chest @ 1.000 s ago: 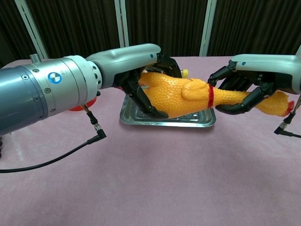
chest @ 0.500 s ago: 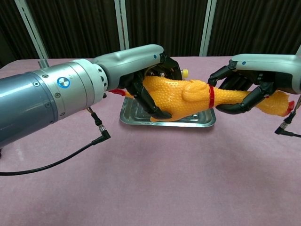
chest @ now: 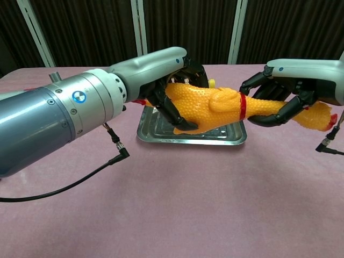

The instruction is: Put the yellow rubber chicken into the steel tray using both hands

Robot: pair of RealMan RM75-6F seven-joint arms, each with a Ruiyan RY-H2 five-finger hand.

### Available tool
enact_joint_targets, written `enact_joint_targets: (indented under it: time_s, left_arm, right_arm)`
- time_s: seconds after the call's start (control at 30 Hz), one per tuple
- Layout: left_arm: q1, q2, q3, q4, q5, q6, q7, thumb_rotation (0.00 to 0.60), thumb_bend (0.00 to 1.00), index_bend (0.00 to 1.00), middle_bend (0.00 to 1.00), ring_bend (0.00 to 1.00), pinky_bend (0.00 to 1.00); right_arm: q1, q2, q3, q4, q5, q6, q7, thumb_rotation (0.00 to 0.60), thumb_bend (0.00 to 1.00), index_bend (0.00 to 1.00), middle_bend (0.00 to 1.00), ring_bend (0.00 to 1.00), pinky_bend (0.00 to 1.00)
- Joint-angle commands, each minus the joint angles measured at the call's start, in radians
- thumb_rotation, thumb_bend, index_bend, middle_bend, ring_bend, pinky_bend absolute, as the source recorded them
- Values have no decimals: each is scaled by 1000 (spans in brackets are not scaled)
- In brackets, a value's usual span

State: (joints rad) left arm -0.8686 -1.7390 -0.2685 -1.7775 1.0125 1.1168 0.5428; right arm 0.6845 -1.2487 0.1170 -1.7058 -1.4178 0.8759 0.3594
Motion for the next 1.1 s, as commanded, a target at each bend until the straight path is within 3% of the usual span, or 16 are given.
enact_joint_targets:
  time_s: [0.03,0.13,0.23,0.6,0.67,0.77,0.93,1.1]
  left_arm:
    - [4,14,7,-11,0,2,3,598,102,455,534,509,411]
    - [9,20,10,-21,4,23,14,533,8,320,423,442,404]
    - [12,29,11,-32,-2,31,23,481,0,267,364,413,392]
    - [10,37,13,-42,-13,42,38,479,1,264,353,405,390]
    - [7,38,11,-43,-21,38,41,476,24,296,380,408,390]
    - [3,37,8,-43,-31,35,41,477,152,401,474,451,396]
    - [-2,26,2,-31,-39,37,34,481,373,607,675,601,438]
    - [-7,17,3,-18,-30,34,25,481,503,725,788,682,464]
  right_arm:
    - [1,0,1,5,2,-1,5,600,657,1000,725,755,841]
    - [3,-1,3,14,5,-4,12,600,659,1000,725,755,843]
    - [4,-1,6,24,5,-4,20,600,658,1000,725,755,842]
    - [5,-2,8,36,0,-2,39,600,658,1000,725,755,843]
    - [6,-2,7,37,-2,-2,41,600,658,1000,725,755,843]
    - [7,-3,5,41,-2,-4,36,600,659,1000,725,755,844]
    - [9,-7,2,44,-2,-11,36,600,659,1000,725,755,845]
    - [10,-8,4,44,1,-10,39,600,659,1000,725,756,845]
